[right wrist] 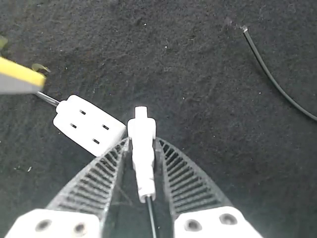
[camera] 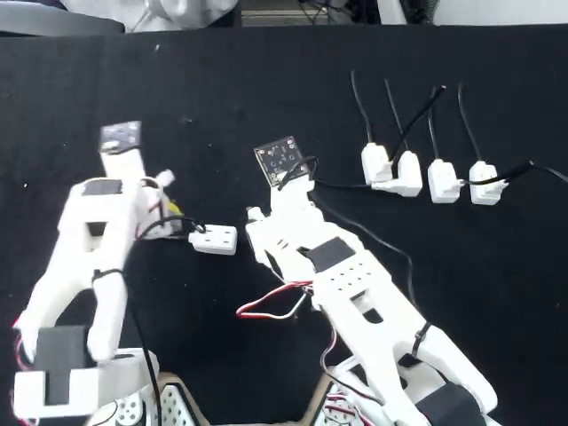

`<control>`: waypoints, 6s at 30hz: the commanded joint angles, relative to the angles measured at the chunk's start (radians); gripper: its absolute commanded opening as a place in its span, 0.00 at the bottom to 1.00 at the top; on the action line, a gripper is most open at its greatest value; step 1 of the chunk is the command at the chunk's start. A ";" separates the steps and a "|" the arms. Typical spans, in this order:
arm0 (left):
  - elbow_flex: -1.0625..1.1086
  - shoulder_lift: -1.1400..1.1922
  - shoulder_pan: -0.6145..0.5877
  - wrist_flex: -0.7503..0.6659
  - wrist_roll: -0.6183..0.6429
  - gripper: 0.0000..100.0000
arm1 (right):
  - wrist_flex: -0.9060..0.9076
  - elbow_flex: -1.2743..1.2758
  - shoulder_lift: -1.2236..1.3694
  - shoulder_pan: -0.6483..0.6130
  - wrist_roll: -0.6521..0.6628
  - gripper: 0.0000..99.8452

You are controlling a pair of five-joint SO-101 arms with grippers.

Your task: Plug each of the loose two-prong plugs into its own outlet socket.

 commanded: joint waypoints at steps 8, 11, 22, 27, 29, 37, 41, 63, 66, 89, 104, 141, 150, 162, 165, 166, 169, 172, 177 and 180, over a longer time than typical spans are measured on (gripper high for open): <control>0.220 -0.137 -0.165 -0.334 0.029 0.24 | -0.005 -0.036 0.001 0.015 0.012 0.01; 0.228 -0.138 -0.162 -0.344 0.037 0.24 | -0.020 -0.035 0.001 0.015 0.012 0.01; 0.226 -0.138 -0.159 -0.344 0.052 0.24 | -0.071 -0.002 0.001 0.015 0.012 0.01; 0.232 -0.138 -0.137 -0.344 0.048 0.24 | -0.069 -0.001 0.001 0.015 0.012 0.01; 0.234 -0.138 -0.124 -0.344 0.048 0.24 | -0.069 -0.001 0.001 0.015 0.012 0.01; 0.245 -0.137 -0.091 -0.342 0.048 0.24 | -0.068 -0.001 0.001 0.015 0.012 0.01; 0.245 -0.137 -0.048 -0.315 0.048 0.24 | -0.068 -0.001 0.001 0.015 0.012 0.01; 0.097 -0.149 0.185 -0.118 0.112 0.24 | -0.032 -0.012 -0.004 0.015 0.012 0.01; 0.053 -0.149 0.124 -0.031 0.094 0.24 | -0.029 -0.012 -0.007 0.018 0.012 0.01; 0.179 -0.141 -0.205 -0.302 0.173 0.24 | 0.499 -0.320 0.074 -0.244 0.149 0.01; 0.131 0.072 -0.094 -0.315 0.104 0.24 | 0.499 -0.507 0.383 -0.049 0.175 0.01; 0.481 -0.437 -0.028 -0.308 0.006 0.24 | 1.152 -1.455 1.018 -0.072 -0.081 0.01; 0.481 -0.445 -0.030 -0.302 0.006 0.24 | 1.209 -1.604 1.181 -0.069 -0.120 0.01; 0.481 -0.446 -0.030 -0.302 0.008 0.24 | 1.217 -1.601 1.182 -0.041 -0.222 0.01; 0.481 -0.446 -0.031 -0.302 0.008 0.24 | 1.217 -1.601 1.181 -0.043 -0.261 0.01; 0.481 -0.446 -0.033 -0.302 0.008 0.24 | 1.217 -1.601 1.181 -0.043 -0.272 0.01; 0.481 -0.446 -0.035 -0.304 0.009 0.24 | 1.217 -1.590 1.179 -0.043 -0.279 0.01; 0.481 -0.446 -0.035 -0.304 0.009 0.24 | 1.217 -1.557 1.179 -0.043 -0.281 0.01; 0.481 -0.446 -0.035 -0.305 0.009 0.24 | 1.217 -1.527 1.179 -0.041 -0.281 0.01; 0.481 -0.446 -0.036 -0.305 0.009 0.24 | 1.217 -1.526 1.168 -0.041 -0.281 0.01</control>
